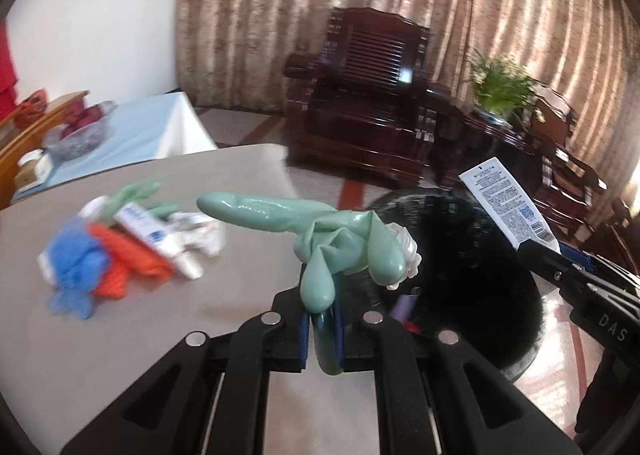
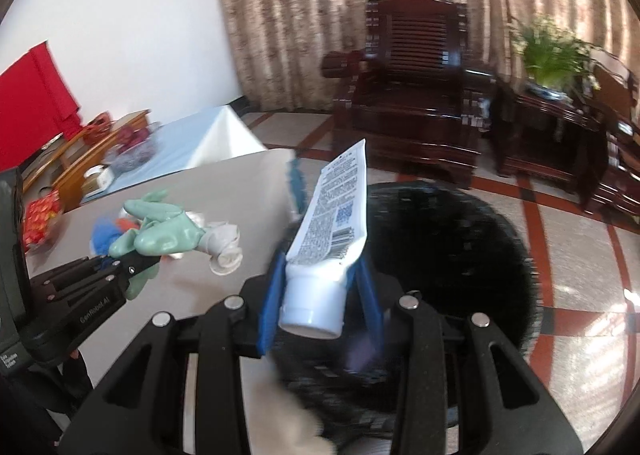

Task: Collect trash
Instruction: 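Carry the gloves and tube over the bin and open both tools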

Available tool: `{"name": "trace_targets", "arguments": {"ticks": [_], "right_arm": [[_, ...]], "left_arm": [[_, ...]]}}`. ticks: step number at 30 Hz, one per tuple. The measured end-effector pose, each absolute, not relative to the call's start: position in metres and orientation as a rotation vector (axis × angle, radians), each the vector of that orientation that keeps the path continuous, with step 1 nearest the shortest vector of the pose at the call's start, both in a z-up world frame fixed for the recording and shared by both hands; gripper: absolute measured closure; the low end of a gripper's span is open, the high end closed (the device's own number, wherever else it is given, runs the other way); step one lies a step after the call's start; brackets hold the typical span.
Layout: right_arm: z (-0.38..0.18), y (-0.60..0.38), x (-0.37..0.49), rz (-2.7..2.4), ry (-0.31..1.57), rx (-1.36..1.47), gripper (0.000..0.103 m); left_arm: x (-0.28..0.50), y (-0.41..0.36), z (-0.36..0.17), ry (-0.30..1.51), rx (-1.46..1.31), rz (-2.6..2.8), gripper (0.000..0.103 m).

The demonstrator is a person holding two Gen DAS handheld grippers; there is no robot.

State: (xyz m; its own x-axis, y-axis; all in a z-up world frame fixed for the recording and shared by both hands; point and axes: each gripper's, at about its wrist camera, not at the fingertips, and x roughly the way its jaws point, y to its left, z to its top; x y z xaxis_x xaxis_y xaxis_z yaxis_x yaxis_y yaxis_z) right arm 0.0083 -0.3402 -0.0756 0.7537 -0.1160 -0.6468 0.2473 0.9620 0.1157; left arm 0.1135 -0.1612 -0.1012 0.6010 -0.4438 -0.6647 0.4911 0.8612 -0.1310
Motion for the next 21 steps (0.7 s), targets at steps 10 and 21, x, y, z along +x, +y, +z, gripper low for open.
{"name": "trace_targets", "arguments": {"ticks": [10,21], "right_arm": [[-0.123,-0.422,0.003,-0.328,0.751,0.236,0.068],[-0.151,-0.445,-0.009,-0.461,0.761,0.166,0.019]], "left_arm": [[0.125,-0.260,-0.129,0.797,0.114,-0.660,0.093],[0.130,-0.287,-0.144,0.858,0.088,-0.755,0.043]]}}
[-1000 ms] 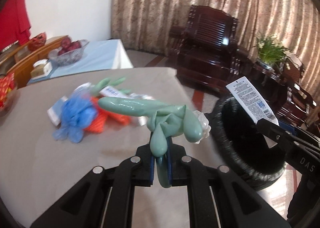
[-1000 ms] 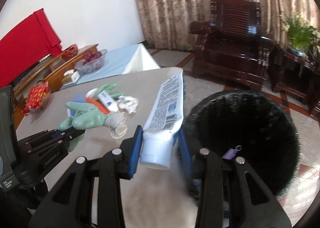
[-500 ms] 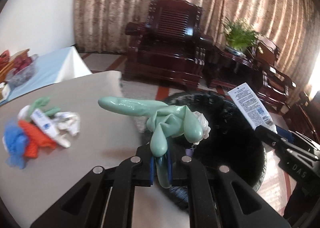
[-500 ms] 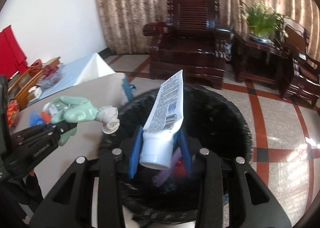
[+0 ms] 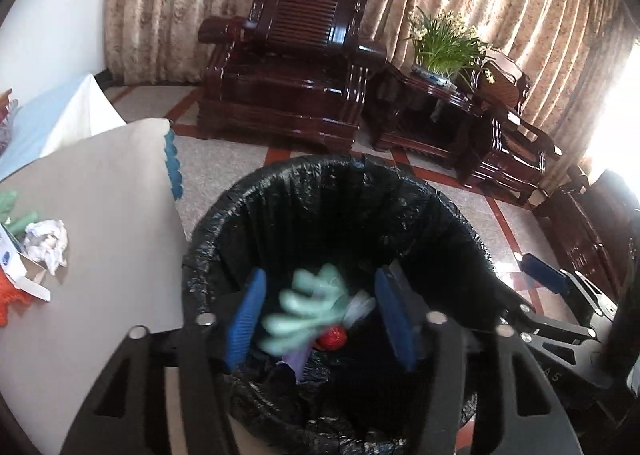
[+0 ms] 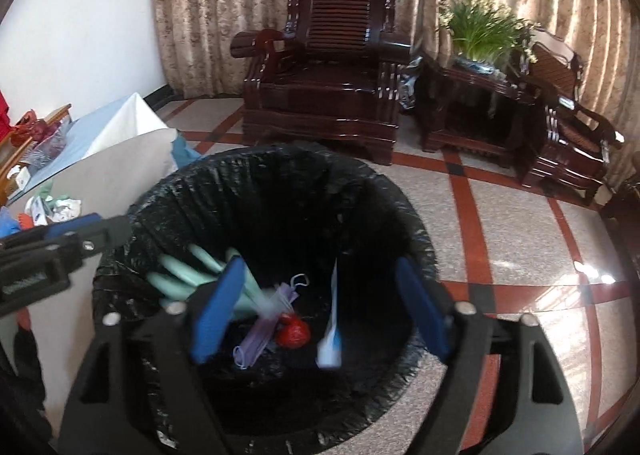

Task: Collect trash
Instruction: 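Carry the gloves and tube over the bin and open both tools, then grasp the blue plastic bag with the left tool while the right tool grasps the orange foam net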

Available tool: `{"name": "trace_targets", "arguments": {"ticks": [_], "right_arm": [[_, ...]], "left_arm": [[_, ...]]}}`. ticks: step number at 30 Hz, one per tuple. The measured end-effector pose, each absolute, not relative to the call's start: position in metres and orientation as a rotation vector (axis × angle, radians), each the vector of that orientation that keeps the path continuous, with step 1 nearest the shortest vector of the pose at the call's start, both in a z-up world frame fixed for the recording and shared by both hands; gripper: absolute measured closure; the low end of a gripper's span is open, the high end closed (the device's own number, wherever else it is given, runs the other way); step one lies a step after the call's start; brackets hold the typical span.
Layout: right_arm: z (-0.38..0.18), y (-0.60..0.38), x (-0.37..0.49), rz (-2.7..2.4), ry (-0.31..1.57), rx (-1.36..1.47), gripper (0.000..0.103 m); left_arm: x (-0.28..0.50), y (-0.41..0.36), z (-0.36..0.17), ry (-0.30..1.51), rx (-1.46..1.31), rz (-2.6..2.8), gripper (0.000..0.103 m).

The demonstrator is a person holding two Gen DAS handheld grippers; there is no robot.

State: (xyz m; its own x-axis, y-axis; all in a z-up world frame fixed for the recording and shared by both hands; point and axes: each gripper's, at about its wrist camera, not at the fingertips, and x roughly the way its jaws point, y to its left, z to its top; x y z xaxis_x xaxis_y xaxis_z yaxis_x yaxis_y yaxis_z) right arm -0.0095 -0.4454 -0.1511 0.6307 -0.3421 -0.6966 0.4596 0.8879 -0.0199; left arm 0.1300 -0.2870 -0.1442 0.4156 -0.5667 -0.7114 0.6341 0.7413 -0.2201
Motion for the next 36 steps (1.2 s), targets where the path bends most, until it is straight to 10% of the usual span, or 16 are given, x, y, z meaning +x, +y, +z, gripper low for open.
{"name": "trace_targets", "arguments": {"ticks": [9,36], "right_arm": [[-0.139,-0.413,-0.003,-0.418,0.723,0.199,0.008],[-0.128,-0.192,0.139,-0.030,0.672,0.110,0.010]], "left_arm": [[0.134,-0.221,-0.125,0.761,0.108,-0.589,0.019],[0.178,0.073,-0.144,0.704,0.032,-0.013,0.018]]}}
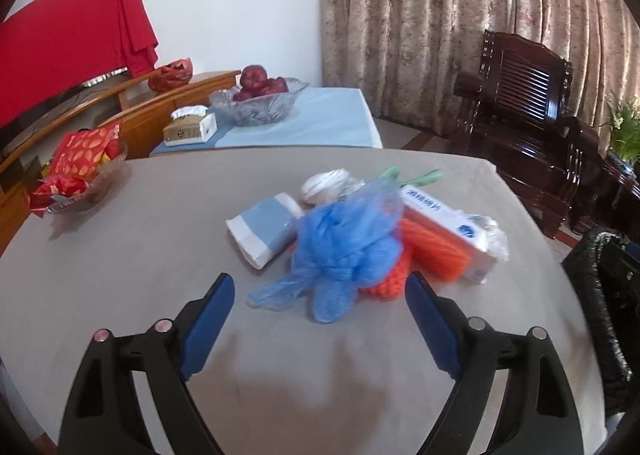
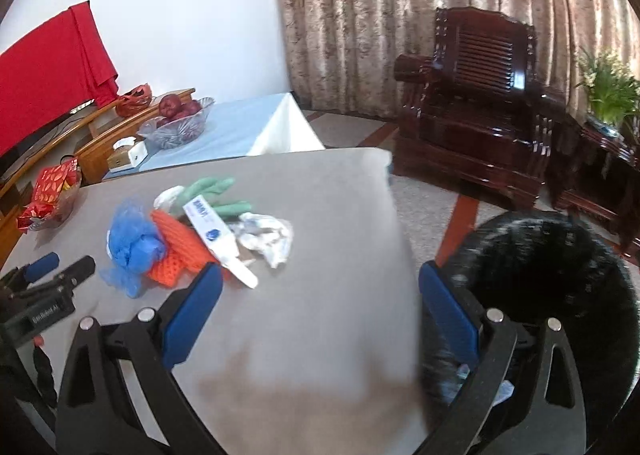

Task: Collect trash
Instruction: 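Grasp the blue plastic bag with the left tool while the right tool grasps the orange foam net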

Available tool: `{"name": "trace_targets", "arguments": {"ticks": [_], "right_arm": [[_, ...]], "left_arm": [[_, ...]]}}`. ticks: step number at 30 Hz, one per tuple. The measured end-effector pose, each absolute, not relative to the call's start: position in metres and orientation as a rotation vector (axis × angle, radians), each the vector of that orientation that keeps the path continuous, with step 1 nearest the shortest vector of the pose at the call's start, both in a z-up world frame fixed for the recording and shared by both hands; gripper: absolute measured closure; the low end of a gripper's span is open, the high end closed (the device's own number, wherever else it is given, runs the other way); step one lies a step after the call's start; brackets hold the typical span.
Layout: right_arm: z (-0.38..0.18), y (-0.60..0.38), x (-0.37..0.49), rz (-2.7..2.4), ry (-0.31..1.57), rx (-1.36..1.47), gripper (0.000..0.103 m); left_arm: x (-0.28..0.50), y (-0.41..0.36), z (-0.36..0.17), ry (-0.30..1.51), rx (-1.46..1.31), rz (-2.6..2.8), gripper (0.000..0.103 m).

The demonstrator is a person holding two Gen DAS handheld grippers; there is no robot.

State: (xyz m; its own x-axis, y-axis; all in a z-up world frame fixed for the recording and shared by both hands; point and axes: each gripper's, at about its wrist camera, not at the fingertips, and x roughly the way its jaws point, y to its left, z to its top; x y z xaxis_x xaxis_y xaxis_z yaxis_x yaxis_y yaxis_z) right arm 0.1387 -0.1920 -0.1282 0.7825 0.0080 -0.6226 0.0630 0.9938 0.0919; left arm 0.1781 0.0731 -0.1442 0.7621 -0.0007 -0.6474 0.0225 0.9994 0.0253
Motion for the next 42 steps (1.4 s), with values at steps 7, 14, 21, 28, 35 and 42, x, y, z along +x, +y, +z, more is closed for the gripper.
{"name": "trace_targets", "arguments": {"ticks": [7,14,21,28,35,42], "right_arm": [[-0.150,-0.171,0.169,0.004,0.723,0.094,0.030],[-0.160,-0.164,0.187,0.031,0.750,0.075,0.041],[-0.163,-0.147,0.202,0.100,0.751,0.063,0.050],[-0.164,-0.123,0.205,0.179,0.753,0.053,0.060],[-0.168,-0.098,0.207,0.242,0.754,0.023,0.064],[-0.177,-0.075,0.216,0.261,0.781,-0.026,0.073]], "left_arm": [[0.214,0.077,-0.174,0.749,0.001,-0.025,0.022],[0.242,0.070,-0.191,0.777,-0.043,-0.085,0.043],[0.236,0.067,-0.177,0.740,-0.075,-0.148,0.082],[0.212,0.092,-0.151,0.675,-0.121,-0.102,0.084],[0.196,0.103,-0.154,0.687,-0.072,-0.054,0.084],[0.190,0.116,-0.162,0.718,-0.094,-0.019,0.084]]}}
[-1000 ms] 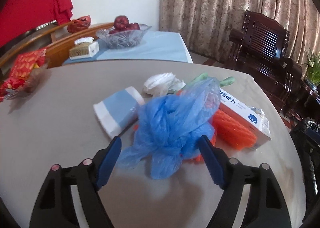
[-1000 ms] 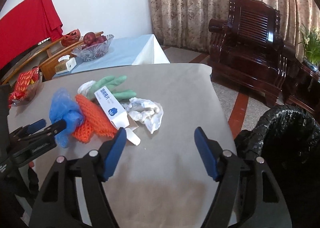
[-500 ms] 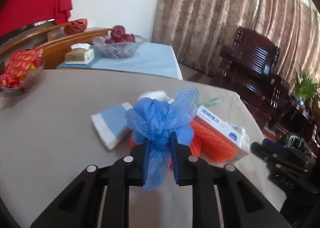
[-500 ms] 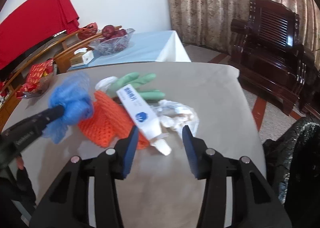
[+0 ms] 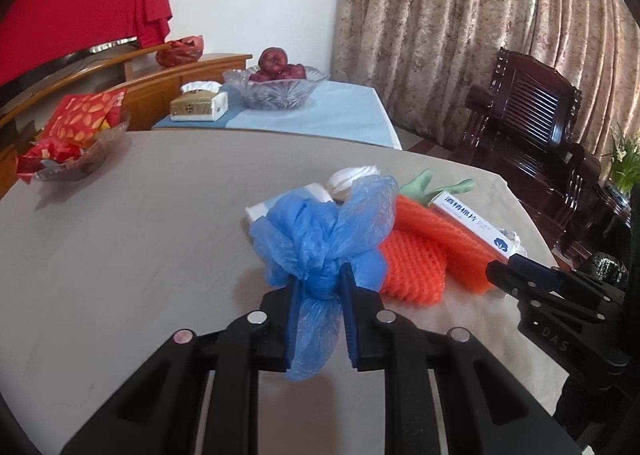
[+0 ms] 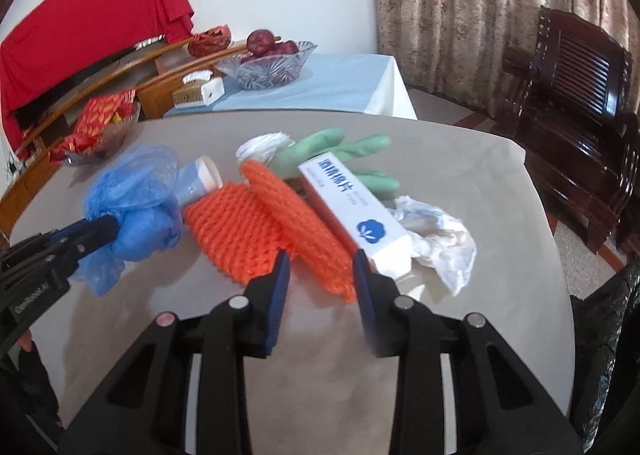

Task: Collect trash
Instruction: 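Grasp the blue plastic bag with the left tool while the right tool grasps the orange foam net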

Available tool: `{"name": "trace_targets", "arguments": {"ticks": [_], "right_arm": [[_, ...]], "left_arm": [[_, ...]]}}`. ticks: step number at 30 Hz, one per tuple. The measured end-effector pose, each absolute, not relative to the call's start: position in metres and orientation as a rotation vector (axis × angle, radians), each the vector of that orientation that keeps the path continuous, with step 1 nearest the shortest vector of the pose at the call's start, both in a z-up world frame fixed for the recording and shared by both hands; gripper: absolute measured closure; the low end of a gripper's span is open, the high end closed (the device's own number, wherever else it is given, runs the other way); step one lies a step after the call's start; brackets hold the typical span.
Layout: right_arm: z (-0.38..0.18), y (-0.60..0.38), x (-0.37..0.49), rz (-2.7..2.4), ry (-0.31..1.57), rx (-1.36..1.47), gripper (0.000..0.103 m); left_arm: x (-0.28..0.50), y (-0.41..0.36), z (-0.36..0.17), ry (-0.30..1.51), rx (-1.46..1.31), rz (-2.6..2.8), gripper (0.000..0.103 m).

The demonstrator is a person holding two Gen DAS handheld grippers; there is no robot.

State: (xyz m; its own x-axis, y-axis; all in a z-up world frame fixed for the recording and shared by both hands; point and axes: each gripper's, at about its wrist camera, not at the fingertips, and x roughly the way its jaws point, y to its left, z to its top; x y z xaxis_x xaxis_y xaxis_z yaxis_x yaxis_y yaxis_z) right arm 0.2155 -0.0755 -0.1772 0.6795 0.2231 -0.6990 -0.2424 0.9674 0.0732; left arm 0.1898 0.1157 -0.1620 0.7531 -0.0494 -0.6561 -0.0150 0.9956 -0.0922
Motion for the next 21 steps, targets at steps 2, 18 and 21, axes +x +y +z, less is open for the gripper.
{"name": "trace_targets", "arguments": {"ticks": [2,18,21], "right_arm": [[-0.181,-0.071,0.219,0.263,0.793,-0.049,0.081],[-0.128,-0.091,0.180,0.303,0.726,0.070,0.093],[-0.115,-0.103,0.167,0.286,0.705,0.100,0.093]], "left_arm": [[0.189,0.118,-0.164,0.725,-0.098,-0.017,0.084],[0.173,0.107,-0.140,0.709,-0.090,-0.022,0.084],[0.167,0.099,-0.130,0.703,-0.087,-0.026,0.084]]}}
